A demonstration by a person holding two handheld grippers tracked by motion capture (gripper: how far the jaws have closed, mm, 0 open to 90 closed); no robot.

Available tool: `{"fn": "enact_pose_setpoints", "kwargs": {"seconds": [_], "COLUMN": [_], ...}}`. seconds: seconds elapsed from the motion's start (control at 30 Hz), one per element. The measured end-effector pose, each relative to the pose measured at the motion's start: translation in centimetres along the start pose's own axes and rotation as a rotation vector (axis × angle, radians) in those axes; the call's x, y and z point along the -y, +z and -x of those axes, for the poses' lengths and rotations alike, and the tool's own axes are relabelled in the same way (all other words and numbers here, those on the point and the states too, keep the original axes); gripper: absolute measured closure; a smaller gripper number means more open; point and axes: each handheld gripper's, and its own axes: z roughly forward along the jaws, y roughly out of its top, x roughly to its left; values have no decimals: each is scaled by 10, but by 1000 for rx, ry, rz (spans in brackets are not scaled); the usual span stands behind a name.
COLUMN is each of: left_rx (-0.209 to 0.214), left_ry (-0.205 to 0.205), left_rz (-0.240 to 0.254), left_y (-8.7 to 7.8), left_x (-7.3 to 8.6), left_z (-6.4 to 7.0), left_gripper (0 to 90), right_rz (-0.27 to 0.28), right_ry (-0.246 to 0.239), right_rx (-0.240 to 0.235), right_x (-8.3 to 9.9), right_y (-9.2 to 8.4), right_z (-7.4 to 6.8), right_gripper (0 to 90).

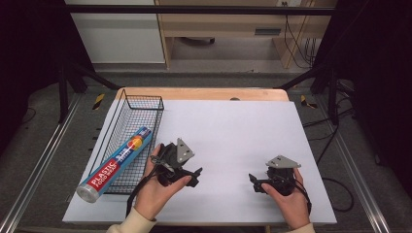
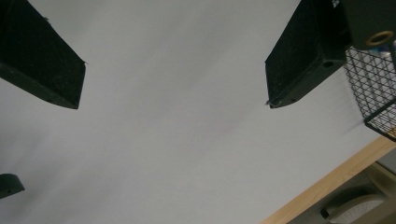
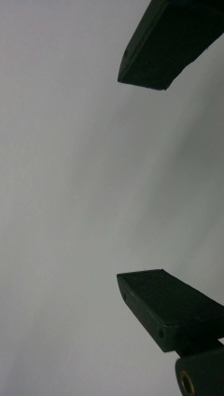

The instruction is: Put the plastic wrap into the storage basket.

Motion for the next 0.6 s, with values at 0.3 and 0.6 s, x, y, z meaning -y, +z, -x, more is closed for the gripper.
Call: {"fn": "enact_pose_setpoints", "kwargs": {"seconds": [0.3,0.6], "left_rx": [61,25], "left_ry": [-14,33], "left_rz": [13,28], "left_y": [29,34], "left_x": [20,43], "left_z": [5,16], "left_gripper": [55,55], "right_rz": [3,7], "right_ry": [-3,-18], "right_rx": [1,3], "right_x": [0,-2], "right_y": [0,0], "right_z": [0,0], "right_gripper": [55,55]}}
